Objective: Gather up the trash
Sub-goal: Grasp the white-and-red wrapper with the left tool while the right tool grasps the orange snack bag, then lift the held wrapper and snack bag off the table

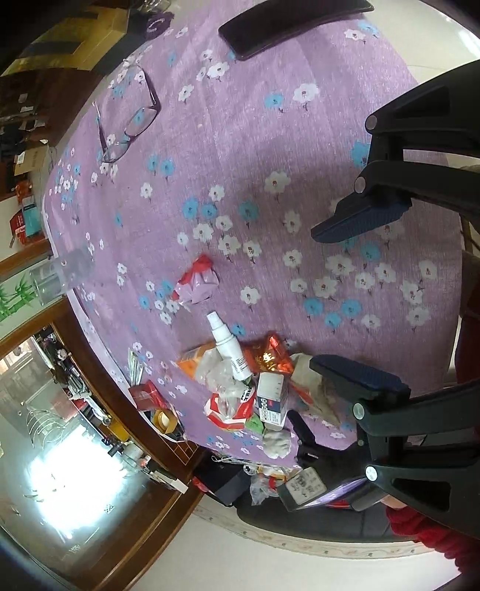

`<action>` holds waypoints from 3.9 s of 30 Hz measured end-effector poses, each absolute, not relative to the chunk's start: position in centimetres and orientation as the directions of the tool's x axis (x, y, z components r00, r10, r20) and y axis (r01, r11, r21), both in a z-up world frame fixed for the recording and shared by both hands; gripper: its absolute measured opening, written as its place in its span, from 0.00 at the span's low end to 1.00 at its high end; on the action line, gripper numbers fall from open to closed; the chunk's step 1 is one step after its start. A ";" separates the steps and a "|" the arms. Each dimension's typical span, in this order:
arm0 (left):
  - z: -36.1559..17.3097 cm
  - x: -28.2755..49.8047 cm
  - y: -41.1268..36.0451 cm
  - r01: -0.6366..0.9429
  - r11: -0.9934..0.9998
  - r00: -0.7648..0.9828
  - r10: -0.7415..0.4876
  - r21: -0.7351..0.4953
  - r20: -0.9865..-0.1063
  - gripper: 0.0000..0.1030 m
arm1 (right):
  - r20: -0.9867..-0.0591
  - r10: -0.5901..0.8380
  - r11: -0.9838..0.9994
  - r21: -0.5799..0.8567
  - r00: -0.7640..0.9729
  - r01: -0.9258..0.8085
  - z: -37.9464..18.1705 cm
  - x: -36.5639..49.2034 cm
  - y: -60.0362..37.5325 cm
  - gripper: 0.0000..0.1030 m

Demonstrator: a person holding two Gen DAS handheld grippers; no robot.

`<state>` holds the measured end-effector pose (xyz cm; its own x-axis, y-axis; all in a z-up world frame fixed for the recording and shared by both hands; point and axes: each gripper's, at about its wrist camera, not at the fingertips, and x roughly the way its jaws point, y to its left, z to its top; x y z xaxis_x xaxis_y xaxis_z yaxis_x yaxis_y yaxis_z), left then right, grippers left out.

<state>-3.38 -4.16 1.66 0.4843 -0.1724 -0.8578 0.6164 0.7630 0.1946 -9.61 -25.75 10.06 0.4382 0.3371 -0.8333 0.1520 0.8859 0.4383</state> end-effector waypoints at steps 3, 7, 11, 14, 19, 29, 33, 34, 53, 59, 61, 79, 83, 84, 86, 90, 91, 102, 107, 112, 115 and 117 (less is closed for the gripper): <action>1.9 -3.9 -3.8 0.584 0.795 0.503 -0.193 0.167 -0.842 0.35 | -0.832 0.347 0.885 0.443 0.433 0.142 9.9 -9.0 -25.4 0.65; 2.8 -4.5 -1.9 0.519 0.852 0.497 -0.240 0.064 -0.834 0.22 | -0.831 0.371 0.887 0.450 0.413 0.108 9.5 -7.8 -23.9 0.65; 3.7 -5.4 0.2 0.467 0.884 0.500 -0.247 0.019 -0.830 0.21 | -0.837 0.393 0.892 0.448 0.381 0.063 8.5 -5.7 -21.6 0.65; 4.2 -6.0 1.8 0.442 0.897 0.494 -0.260 -0.018 -0.830 0.20 | -0.843 0.403 0.894 0.446 0.356 0.045 7.6 -4.2 -20.0 0.65; 4.5 -7.1 4.0 0.403 0.915 0.495 -0.239 -0.023 -0.836 0.20 | -0.850 0.432 0.889 0.457 0.301 0.015 6.1 -1.5 -17.1 0.65; 5.5 -7.8 5.5 0.368 0.930 0.520 -0.226 -0.023 -0.824 0.58 | -0.889 0.388 0.917 0.400 0.243 0.001 2.7 3.8 -13.3 0.63; 5.7 -7.5 5.4 0.378 0.925 0.523 -0.232 -0.020 -0.820 0.61 | -0.910 0.355 0.932 0.363 0.215 -0.003 1.6 4.5 -12.5 0.40; 5.6 -7.4 5.2 0.383 0.924 0.522 -0.228 -0.013 -0.822 0.63 | -0.913 0.350 0.934 0.356 0.209 -0.005 1.4 4.5 -12.6 0.38; 1.2 -3.9 3.8 0.329 0.944 0.447 -0.147 0.009 -0.882 0.44 | -0.869 0.419 0.906 0.419 0.262 -0.057 4.6 -0.7 -15.2 0.30; 2.7 -5.3 5.4 0.242 0.968 0.516 -0.183 -0.063 -0.837 0.43 | -0.864 0.409 0.913 0.385 0.294 -0.138 6.2 -1.9 -13.6 0.30; 3.7 -5.9 5.9 0.218 0.974 0.553 -0.179 -0.066 -0.814 0.43 | -0.864 0.401 0.915 0.366 0.303 -0.166 6.6 -2.4 -12.8 0.30; 7.0 -8.9 12.0 -0.030 0.998 0.652 -0.027 -0.061 -0.758 0.43 | -0.862 0.403 0.894 0.299 0.307 -0.334 7.5 -4.7 -6.5 0.30; 7.1 -9.3 12.6 -0.044 0.998 0.655 -0.003 -0.043 -0.756 0.43 | -0.862 0.407 0.888 0.296 0.301 -0.351 7.5 -4.9 -5.7 0.30; 7.1 -9.4 12.8 -0.049 0.998 0.654 0.003 -0.039 -0.756 0.43 | -0.863 0.408 0.887 0.296 0.299 -0.355 7.5 -4.9 -5.4 0.30; 7.2 -9.5 13.2 -0.059 0.998 0.656 0.013 -0.034 -0.755 0.43 | -0.863 0.409 0.885 0.296 0.297 -0.360 7.5 -5.0 -5.1 0.30; 7.2 -9.7 14.0 -0.072 0.997 0.656 0.026 -0.029 -0.755 0.43 | -0.863 0.413 0.880 0.295 0.292 -0.371 7.4 -4.9 -4.3 0.30; 7.2 -9.8 14.2 -0.075 0.997 0.656 0.028 -0.028 -0.755 0.43 | -0.863 0.413 0.880 0.295 0.292 -0.373 7.5 -4.9 -4.1 0.30; 7.4 -10.1 16.3 -0.112 0.993 0.661 0.056 -0.024 -0.748 0.43 | -0.867 0.418 0.869 0.295 0.271 -0.397 7.3 -4.7 -1.8 0.30; 7.4 -10.3 17.2 -0.124 0.992 0.662 0.062 -0.028 -0.747 0.43 | -0.871 0.417 0.864 0.291 0.261 -0.411 7.2 -4.7 -0.8 0.30; 7.5 -10.3 18.1 -0.137 0.990 0.666 0.068 -0.032 -0.742 0.43 | -0.874 0.413 0.862 0.284 0.256 -0.419 7.3 -4.6 0.2 0.30; 7.6 -10.4 18.8 -0.147 0.988 0.670 0.072 -0.038 -0.739 0.43 | -0.875 0.411 0.859 0.278 0.255 -0.430 7.5 -4.7 0.9 0.30; 7.6 -10.6 19.3 -0.153 0.987 0.672 0.073 -0.041 -0.737 0.43 | -0.876 0.410 0.856 0.273 0.256 -0.439 7.6 -4.6 1.5 0.30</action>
<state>-10.57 19.30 7.63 0.6723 0.0733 -0.7366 -0.1528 0.9874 -0.0413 -4.62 1.52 7.62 0.2559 0.4099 -0.8755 -0.4386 0.8563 0.2727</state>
